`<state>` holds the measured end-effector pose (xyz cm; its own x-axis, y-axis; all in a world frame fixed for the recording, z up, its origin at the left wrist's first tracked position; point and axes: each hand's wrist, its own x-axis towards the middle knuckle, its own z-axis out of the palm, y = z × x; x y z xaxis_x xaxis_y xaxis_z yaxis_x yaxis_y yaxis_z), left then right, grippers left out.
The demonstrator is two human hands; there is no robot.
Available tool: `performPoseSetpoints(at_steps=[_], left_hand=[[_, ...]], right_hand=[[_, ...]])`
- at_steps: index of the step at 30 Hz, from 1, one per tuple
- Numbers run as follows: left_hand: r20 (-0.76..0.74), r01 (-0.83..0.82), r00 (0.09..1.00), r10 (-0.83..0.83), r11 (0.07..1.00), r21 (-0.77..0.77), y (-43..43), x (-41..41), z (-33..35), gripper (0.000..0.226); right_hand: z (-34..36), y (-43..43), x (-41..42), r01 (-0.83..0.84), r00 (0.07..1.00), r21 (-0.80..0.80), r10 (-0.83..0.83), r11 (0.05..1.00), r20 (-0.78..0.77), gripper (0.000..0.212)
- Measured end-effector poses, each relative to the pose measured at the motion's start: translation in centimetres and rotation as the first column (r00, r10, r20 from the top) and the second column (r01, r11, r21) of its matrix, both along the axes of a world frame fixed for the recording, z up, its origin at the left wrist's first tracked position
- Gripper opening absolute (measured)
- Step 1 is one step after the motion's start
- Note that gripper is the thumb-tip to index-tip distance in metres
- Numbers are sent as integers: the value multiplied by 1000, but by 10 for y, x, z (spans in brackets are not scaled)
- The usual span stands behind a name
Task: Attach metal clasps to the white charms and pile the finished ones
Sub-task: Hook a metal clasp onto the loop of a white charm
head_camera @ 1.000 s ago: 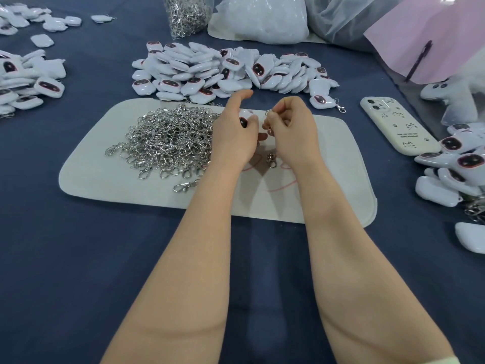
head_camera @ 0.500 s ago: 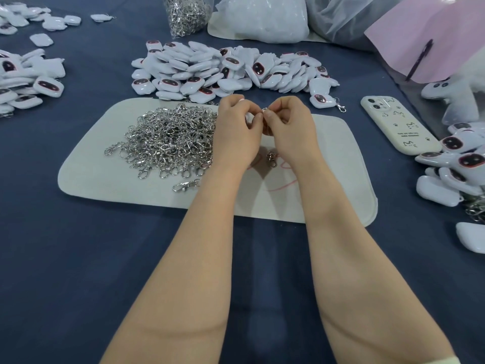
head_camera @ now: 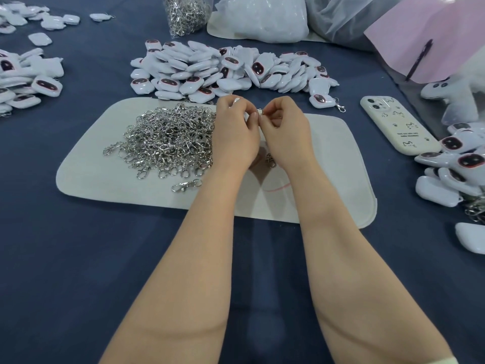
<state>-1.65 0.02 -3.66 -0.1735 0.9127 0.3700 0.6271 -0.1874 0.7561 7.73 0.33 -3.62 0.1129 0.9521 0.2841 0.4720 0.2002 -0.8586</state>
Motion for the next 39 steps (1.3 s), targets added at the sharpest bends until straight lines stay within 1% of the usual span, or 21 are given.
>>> performPoseSetpoints(at_steps=[6, 15, 25, 29, 34, 37, 39], left_hand=[[24, -6, 1000, 6, 1000, -3, 0, 1, -1, 14], [29, -6, 1000, 6, 1000, -14, -1, 1, 0, 14], [18, -3, 1000, 4, 1000, -22, 0, 1, -1, 14], [1, -3, 1000, 3, 1000, -29, 1, 1, -3, 15], [-13, 5, 1000, -6, 999, -51, 1, 0, -2, 17], [-4, 1, 1000, -1, 999, -53, 0, -1, -2, 16], [5, -9, 1000, 9, 999, -42, 0, 0, -2, 16]], right_hand=[[1, 0, -2, 29, 999, 7, -29, 1000, -20, 8], [0, 0, -3, 67, 997, 17, -68, 998, 34, 8], [0, 1, -2, 72, 997, 8, -72, 997, 11, 10], [-1, 1, -2, 43, 999, -32, -44, 999, -22, 11], [-2, -1, -3, -19, 999, -37, 21, 999, 50, 13], [-4, -2, -3, -46, 998, -41, 48, 998, 51, 11], [-5, -1, -3, -48, 998, -44, 49, 998, 24, 9]])
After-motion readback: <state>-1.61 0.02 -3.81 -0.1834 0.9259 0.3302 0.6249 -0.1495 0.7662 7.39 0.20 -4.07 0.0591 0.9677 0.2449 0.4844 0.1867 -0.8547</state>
